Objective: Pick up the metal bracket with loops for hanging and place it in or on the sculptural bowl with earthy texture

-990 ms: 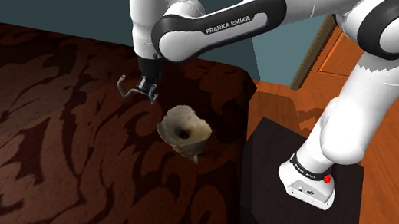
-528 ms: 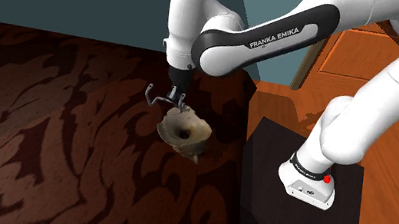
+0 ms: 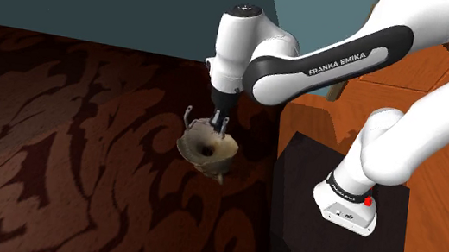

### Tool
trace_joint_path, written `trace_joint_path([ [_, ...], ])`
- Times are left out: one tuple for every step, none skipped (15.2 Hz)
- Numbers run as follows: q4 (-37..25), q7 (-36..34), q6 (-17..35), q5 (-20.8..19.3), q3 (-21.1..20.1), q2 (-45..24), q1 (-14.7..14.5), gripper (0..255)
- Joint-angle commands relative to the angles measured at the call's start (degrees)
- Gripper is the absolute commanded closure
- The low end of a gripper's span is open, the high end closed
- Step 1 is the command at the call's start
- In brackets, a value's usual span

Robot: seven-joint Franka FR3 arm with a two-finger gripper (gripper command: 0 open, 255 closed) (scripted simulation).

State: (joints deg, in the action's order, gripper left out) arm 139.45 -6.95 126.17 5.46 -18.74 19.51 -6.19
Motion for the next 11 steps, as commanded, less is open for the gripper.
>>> trace_joint_path([
  [0.98,-0.09,1.68,-0.10,-0.16,-0.69,0.06,255],
  [1.46,-0.17,2.53,-0.16,-0.26,-1.07,0.08,255],
  [1.92,-0.26,3.38,-0.22,-0.37,-1.46,0.10,255],
  [2.60,-0.40,4.64,-0.34,-0.53,-2.07,0.15,255],
  [2.60,-0.40,4.64,-0.34,-0.53,-2.07,0.15,255],
  [2.60,-0.40,4.64,-0.34,-0.53,-2.07,0.15,255],
  [2.60,-0.40,4.64,-0.34,-0.53,-2.07,0.15,255],
  [2.60,-0.40,4.64,-0.34,-0.53,-2.07,0.15,255],
  [2.60,-0.40,4.64,-0.34,-0.53,-2.07,0.15,255],
  [2.60,-0.40,4.64,-0.34,-0.53,-2.07,0.15,255],
  [2.60,-0.40,4.64,-0.34,-0.53,-2.07,0.15,255],
])
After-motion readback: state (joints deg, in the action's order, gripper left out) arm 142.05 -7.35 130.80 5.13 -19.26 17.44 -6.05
